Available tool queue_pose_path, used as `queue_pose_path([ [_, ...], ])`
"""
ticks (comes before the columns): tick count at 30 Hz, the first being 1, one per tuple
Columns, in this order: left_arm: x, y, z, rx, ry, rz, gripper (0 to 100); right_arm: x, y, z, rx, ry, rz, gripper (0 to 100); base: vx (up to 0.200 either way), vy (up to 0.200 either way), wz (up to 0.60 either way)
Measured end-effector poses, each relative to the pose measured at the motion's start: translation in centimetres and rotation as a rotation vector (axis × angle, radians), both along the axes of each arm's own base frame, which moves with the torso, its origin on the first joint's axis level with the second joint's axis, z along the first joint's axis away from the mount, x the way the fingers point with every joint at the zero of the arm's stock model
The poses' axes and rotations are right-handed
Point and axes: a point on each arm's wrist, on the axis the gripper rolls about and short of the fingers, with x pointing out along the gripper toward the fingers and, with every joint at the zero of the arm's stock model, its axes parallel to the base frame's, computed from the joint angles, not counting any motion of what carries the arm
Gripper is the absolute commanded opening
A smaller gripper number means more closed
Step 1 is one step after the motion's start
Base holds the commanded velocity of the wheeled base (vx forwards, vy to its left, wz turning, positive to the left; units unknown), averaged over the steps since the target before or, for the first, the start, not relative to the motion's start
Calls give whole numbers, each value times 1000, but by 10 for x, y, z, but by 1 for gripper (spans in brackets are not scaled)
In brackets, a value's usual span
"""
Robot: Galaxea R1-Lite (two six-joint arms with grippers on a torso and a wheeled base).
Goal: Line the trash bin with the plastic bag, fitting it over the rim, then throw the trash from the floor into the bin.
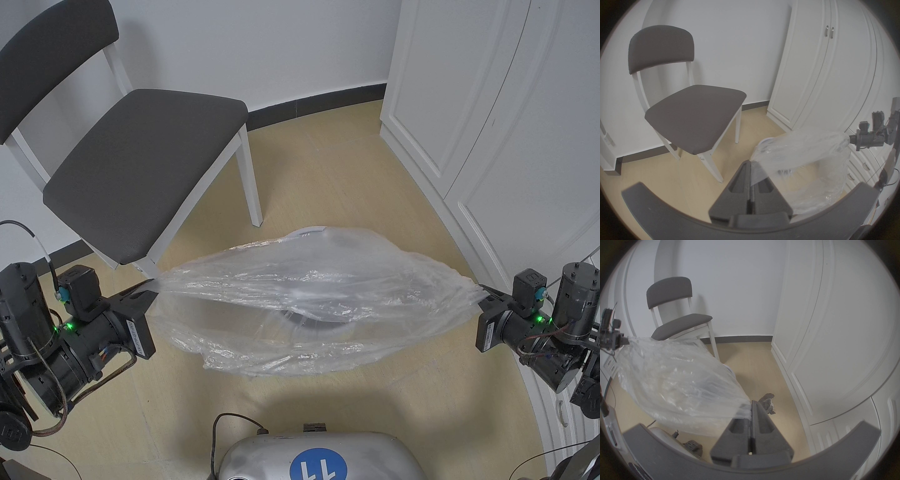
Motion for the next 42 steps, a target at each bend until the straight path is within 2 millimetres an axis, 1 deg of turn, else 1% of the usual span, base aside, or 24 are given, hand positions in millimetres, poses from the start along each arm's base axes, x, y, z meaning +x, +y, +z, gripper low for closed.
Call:
queue_pose_path([
  [8, 5, 9, 2, 1, -8, 45, 0, -5, -3, -4, -44, 7, 6, 0, 0, 0, 0],
  [22, 8, 13, 2, 3, -7, 70, 0, -10, -5, -10, -85, 23, 15, 0, 0, 0, 0],
  [42, 12, 19, 1, 21, -9, 101, 0, -14, -15, -11, -132, 16, -4, 0, 0, 0, 0],
])
